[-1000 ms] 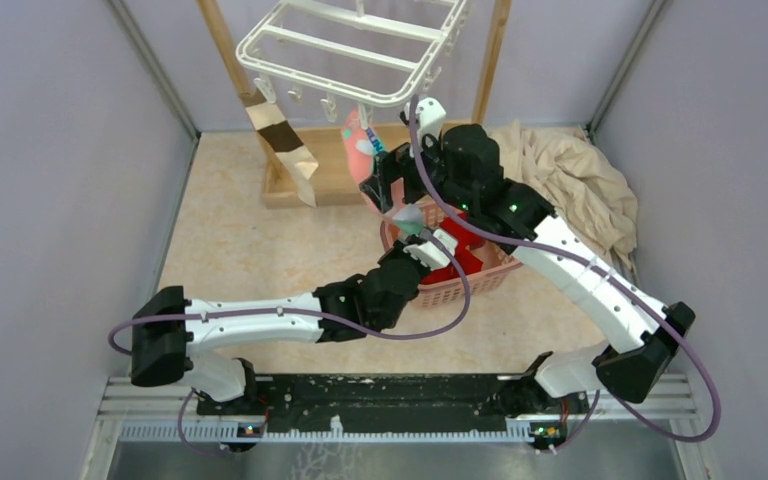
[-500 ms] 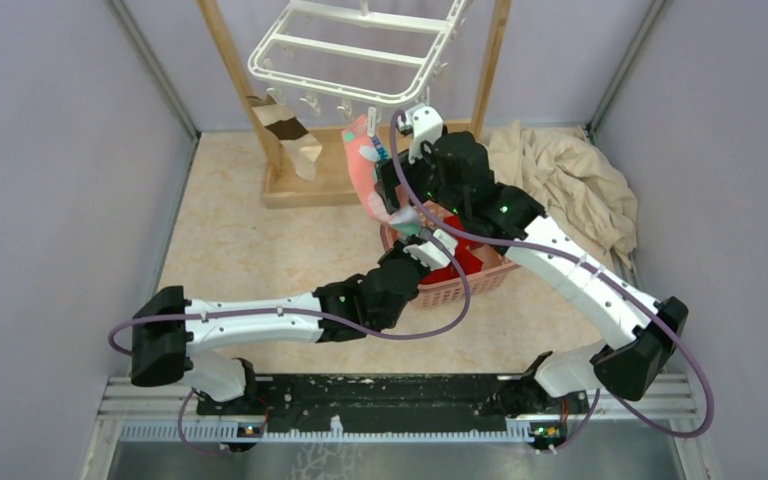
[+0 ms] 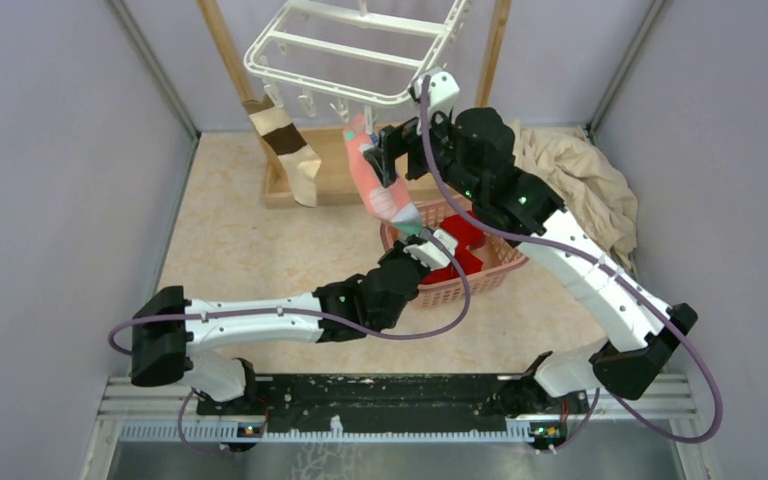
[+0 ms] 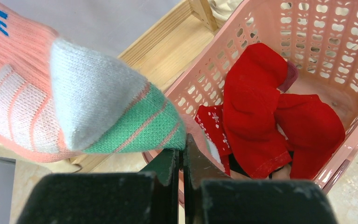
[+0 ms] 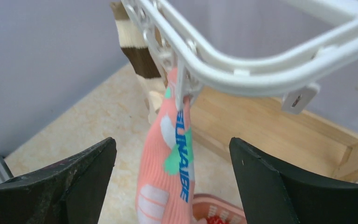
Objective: Remove the socks clipped to the hanger
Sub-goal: Remove the sock from the hanger.
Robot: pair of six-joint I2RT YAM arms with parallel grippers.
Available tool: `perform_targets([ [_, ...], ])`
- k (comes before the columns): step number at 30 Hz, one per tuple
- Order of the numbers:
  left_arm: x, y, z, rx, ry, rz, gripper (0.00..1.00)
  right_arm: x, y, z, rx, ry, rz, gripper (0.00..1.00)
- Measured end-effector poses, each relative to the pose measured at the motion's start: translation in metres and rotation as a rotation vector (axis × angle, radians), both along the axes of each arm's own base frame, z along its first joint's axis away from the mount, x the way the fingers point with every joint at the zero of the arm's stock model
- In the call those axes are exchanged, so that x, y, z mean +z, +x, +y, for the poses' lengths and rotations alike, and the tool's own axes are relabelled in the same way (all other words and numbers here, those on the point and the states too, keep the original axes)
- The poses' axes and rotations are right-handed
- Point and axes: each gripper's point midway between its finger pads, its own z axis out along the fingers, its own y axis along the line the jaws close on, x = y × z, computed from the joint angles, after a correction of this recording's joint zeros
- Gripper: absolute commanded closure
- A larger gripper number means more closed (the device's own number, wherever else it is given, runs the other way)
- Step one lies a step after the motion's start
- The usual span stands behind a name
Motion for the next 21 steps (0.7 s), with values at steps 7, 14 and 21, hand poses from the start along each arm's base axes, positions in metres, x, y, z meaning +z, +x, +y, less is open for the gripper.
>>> perform_targets([
  [7, 0.0, 0.0, 0.0, -0.003, 0.0, 0.001, 0.99, 0.043, 0.01, 0.016, 0.026, 0.101, -0.044, 0.24],
  [14, 0.0, 0.0, -0.001, -0.003, 0.0, 0.001, 0.99, 0.03, 0.031, 0.034, 0.015, 0.085, -0.012, 0.37],
  [21, 0.0, 0.0, -0.001, -0.004, -0.001, 0.001, 0.99, 0.022, 0.043, 0.036, -0.026, 0.089, -0.022, 0.36],
])
